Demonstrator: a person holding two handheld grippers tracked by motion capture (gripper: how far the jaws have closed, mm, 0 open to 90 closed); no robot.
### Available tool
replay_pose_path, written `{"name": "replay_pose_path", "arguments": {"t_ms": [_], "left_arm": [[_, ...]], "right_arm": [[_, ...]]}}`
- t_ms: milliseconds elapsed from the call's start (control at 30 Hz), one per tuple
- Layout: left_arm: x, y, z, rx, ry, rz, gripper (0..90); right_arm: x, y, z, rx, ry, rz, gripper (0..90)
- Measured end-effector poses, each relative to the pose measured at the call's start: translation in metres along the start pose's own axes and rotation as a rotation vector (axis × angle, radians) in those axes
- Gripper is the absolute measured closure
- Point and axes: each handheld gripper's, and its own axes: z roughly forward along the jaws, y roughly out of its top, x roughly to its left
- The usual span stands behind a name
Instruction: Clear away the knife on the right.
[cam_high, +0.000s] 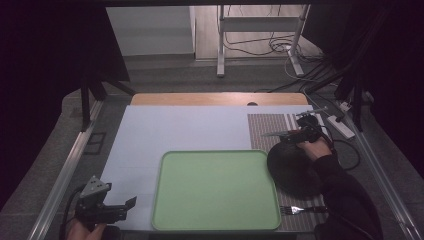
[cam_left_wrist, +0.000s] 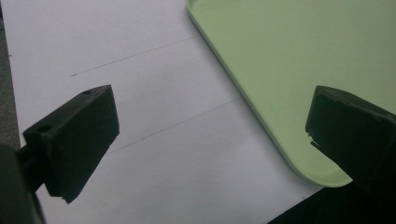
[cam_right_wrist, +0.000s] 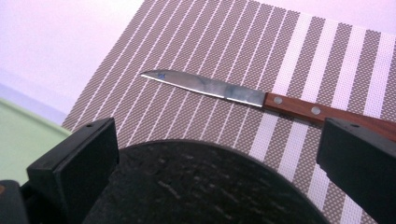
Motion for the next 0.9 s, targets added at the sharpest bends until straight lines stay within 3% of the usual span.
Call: {"name": "replay_pose_path", "arguments": {"t_ms": [433,900], "left_arm": [[0.001,0.000,0.000,-0.002,-0.003,-0.011,2.7],[0.002,0.000,0.000,0.000,-0.006,-0.018,2.7]], "right_arm": [[-0.014,0.015,0.014,0.031,-0.008,0.043,0.0],[-0.029,0.029,0.032,0.067,-0.048,0.045,0.0]]}}
